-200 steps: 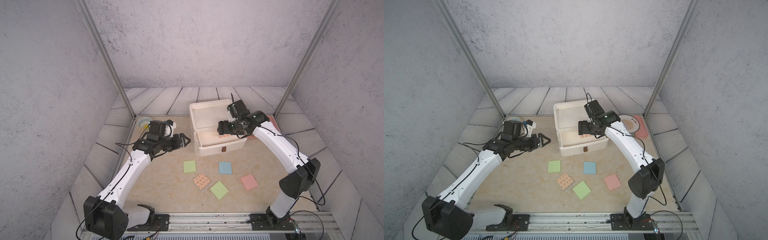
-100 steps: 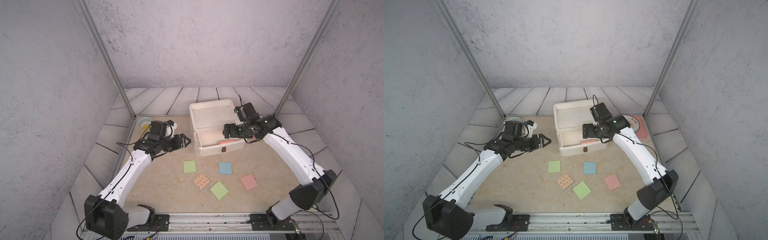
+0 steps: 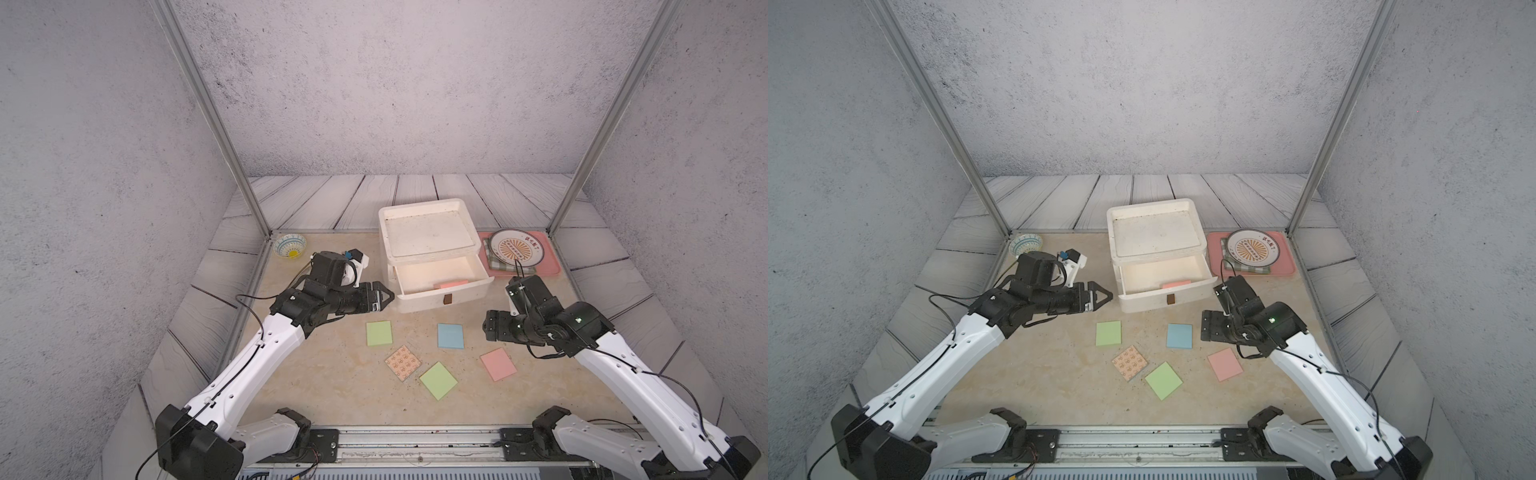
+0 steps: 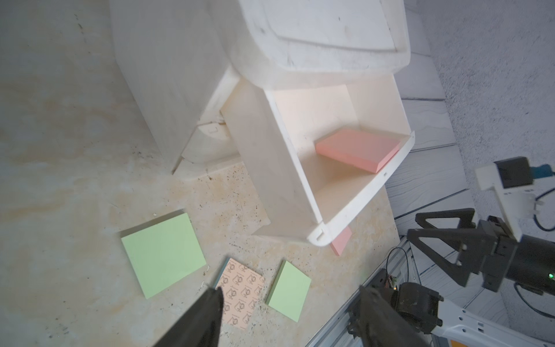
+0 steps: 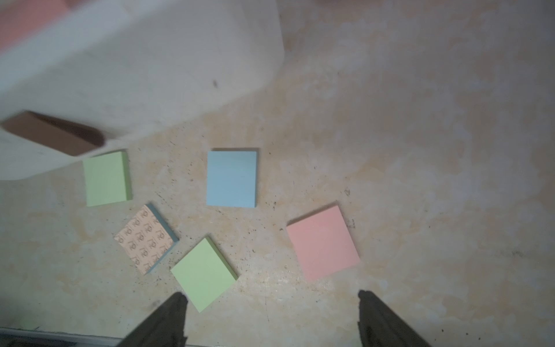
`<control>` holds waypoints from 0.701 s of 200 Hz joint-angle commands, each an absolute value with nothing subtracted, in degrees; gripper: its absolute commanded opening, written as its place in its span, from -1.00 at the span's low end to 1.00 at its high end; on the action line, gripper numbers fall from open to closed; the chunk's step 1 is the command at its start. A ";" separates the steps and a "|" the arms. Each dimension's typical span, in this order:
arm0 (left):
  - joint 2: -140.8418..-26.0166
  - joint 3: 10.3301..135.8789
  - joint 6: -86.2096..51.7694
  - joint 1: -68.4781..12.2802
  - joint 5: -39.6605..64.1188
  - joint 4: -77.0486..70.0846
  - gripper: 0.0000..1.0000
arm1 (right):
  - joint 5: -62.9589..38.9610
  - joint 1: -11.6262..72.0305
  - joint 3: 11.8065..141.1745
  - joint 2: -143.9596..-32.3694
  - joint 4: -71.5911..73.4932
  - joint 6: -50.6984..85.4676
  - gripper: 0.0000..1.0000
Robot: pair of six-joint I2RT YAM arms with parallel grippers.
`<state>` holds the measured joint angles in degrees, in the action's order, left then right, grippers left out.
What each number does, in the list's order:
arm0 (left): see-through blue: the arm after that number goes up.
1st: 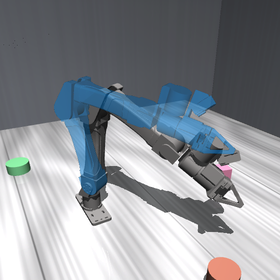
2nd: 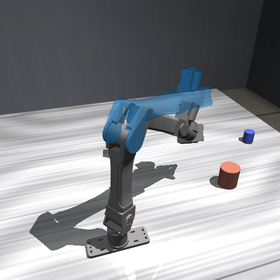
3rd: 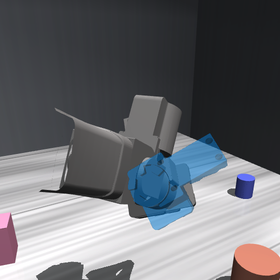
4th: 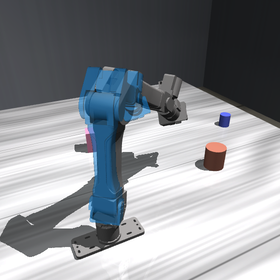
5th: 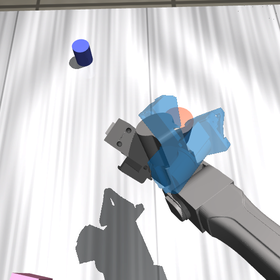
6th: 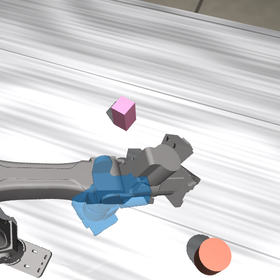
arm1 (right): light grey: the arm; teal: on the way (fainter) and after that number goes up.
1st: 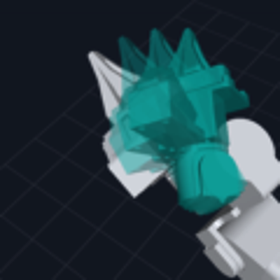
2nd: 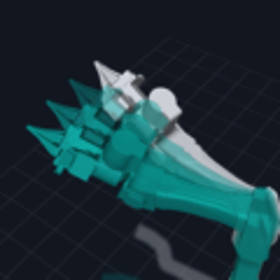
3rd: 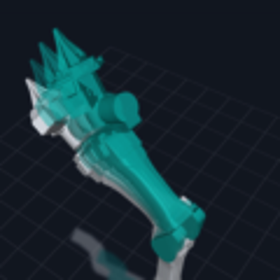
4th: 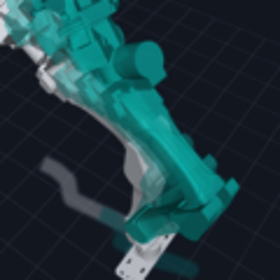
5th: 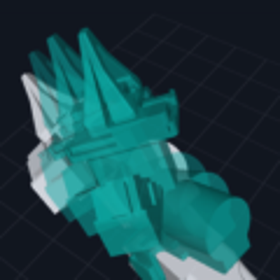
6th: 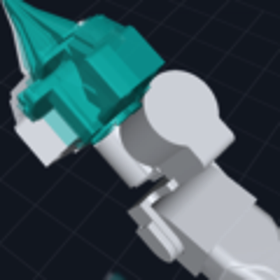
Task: Please put the sticky notes in the drawer by color
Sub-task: Place the sticky notes in the drawer, then pick up the sticky notes from the center of the board.
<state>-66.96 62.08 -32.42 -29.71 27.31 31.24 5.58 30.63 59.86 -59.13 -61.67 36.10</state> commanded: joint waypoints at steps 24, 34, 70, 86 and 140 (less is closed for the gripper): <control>-67.57 56.46 -35.04 -39.80 23.22 27.28 0.50 | 5.73 30.57 44.73 -61.83 -54.62 45.35 0.95; -69.12 56.42 -35.36 -42.01 22.39 26.84 0.49 | 7.76 30.08 42.39 -62.28 -52.16 46.92 0.98; -74.11 54.94 -37.08 -49.25 18.97 22.83 0.50 | 7.12 26.35 36.59 -63.25 -43.38 48.39 0.98; -75.56 52.92 -38.91 -50.98 18.25 19.94 0.50 | 4.36 22.59 33.87 -63.59 -39.78 47.46 0.98; -79.62 51.76 -41.46 -55.33 15.44 16.36 0.51 | -1.42 14.99 31.01 -64.92 -33.20 43.78 0.98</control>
<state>-77.80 51.48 -39.66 -53.80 18.17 19.27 0.78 15.79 30.11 -63.11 -36.93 45.87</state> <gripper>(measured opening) 0.753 0.991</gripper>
